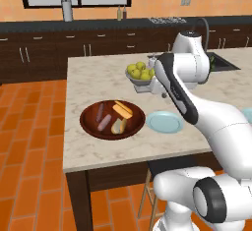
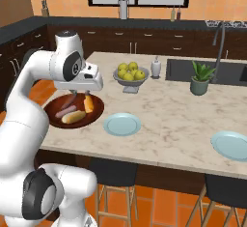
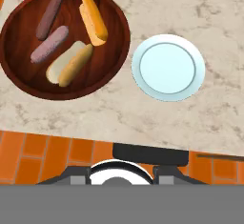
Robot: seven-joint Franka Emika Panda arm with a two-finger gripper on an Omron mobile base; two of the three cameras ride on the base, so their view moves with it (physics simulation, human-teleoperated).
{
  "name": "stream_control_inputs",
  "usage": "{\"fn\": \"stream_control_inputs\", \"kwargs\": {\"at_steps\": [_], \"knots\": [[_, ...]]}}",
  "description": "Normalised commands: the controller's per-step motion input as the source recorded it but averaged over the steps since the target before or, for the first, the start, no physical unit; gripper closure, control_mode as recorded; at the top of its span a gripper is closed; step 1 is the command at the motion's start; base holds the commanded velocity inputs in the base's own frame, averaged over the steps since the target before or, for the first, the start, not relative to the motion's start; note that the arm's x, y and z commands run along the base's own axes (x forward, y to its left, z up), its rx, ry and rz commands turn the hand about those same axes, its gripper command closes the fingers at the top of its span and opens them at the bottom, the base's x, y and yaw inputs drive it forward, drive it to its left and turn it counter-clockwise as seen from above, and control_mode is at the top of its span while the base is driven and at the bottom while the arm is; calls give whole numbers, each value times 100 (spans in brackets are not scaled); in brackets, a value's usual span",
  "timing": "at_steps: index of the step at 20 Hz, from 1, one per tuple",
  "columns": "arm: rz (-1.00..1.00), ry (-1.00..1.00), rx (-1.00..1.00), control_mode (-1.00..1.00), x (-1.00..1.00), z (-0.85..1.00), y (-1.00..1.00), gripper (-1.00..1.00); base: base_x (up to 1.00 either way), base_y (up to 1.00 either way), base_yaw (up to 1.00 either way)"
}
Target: Place one bun and one sausage from the bowl on each plate.
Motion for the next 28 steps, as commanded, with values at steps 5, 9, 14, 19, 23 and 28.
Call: {"fn": "stream_control_inputs", "kwargs": {"at_steps": [5, 9, 14, 19, 23, 28], "knots": [[2, 8, -3, -100, 53, -24, 69, -100, 0, 0, 0], [-4, 40, -2, -100, 35, -64, 90, -100, 0, 0, 0], [-1, 28, 0, -100, 6, -59, 39, -100, 0, 0, 0], [0, 6, 8, -100, 2, -43, 2, -100, 0, 0, 0], [0, 0, 1, -100, 18, -45, 0, -100, 0, 0, 0], [0, 0, 0, -100, 42, -23, 2, -100, 0, 0, 0]]}}
